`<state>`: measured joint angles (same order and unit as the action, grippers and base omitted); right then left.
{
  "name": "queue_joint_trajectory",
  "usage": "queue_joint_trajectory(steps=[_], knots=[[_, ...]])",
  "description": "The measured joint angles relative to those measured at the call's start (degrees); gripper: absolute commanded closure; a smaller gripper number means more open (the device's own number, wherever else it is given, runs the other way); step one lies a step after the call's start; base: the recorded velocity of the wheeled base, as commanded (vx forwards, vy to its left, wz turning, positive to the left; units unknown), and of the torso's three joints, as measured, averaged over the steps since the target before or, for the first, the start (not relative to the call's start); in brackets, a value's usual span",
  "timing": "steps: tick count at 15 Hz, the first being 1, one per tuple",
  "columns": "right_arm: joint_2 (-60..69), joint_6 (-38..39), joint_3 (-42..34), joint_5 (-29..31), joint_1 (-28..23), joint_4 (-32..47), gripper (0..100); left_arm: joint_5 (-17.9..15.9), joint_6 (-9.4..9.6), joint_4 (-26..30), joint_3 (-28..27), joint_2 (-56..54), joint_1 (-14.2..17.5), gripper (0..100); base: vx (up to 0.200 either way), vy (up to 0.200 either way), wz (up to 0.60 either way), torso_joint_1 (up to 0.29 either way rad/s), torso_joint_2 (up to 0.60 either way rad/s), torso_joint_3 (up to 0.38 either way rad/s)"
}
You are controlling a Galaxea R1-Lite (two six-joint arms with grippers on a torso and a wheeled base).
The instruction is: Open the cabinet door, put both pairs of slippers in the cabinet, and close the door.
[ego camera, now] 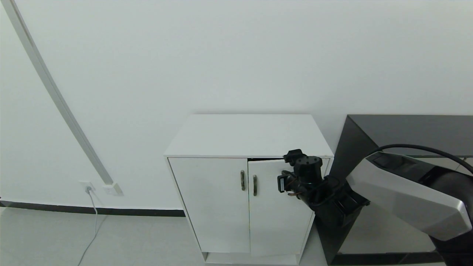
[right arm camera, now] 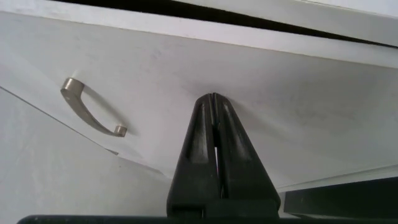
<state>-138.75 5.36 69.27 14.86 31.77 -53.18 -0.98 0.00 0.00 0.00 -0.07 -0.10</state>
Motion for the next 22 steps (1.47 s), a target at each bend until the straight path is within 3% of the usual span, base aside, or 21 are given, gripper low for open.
queue_joint_trajectory(steps=[22], knots=[[-1.6, 0.1, 4.4, 0.1, -0.9, 1.4, 100, 0.0, 0.0, 0.0, 0.0, 0.0, 0.0, 100, 0.0, 0.0, 0.0, 0.0, 0.0, 0.0]])
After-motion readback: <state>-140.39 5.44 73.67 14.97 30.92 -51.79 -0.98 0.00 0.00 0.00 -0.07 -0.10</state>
